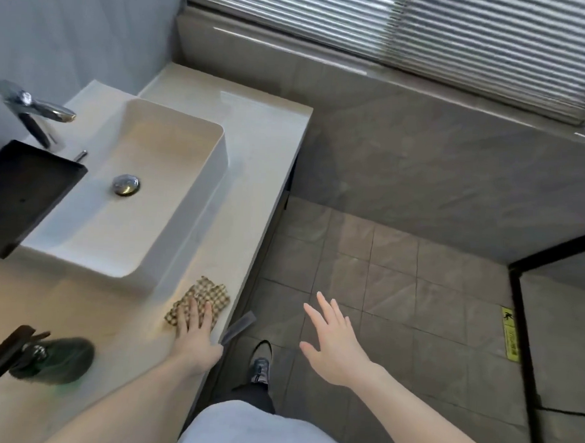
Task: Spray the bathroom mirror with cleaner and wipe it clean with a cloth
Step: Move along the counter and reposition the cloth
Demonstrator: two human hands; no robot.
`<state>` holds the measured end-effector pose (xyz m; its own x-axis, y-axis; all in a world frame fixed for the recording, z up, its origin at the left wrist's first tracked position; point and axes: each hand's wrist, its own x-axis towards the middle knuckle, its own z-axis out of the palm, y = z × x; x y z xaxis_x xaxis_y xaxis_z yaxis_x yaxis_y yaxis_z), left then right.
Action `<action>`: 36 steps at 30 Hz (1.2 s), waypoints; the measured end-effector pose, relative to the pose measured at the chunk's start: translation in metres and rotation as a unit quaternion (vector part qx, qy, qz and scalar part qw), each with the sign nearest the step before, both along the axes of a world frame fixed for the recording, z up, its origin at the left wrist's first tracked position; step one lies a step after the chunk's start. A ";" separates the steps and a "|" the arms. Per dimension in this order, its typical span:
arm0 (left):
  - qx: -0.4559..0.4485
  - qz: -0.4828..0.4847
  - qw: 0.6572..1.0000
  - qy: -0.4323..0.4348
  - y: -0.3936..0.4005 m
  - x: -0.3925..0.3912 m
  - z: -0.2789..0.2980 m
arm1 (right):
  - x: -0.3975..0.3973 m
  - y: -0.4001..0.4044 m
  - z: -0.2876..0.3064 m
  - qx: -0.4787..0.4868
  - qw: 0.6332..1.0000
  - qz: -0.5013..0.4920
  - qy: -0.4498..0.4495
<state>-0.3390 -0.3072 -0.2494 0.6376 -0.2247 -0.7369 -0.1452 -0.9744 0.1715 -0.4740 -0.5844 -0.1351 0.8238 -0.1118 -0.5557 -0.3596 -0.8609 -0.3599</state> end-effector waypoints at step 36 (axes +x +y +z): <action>-0.036 0.309 0.949 0.055 -0.331 0.359 0.018 | 0.457 -0.357 0.004 -0.014 0.978 0.207 -0.013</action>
<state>0.0199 -0.6381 -0.2309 0.5840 0.1144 -0.8037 0.4723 -0.8531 0.2218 -0.0166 -0.9413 -0.1316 0.8153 0.2201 -0.5356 0.0315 -0.9405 -0.3384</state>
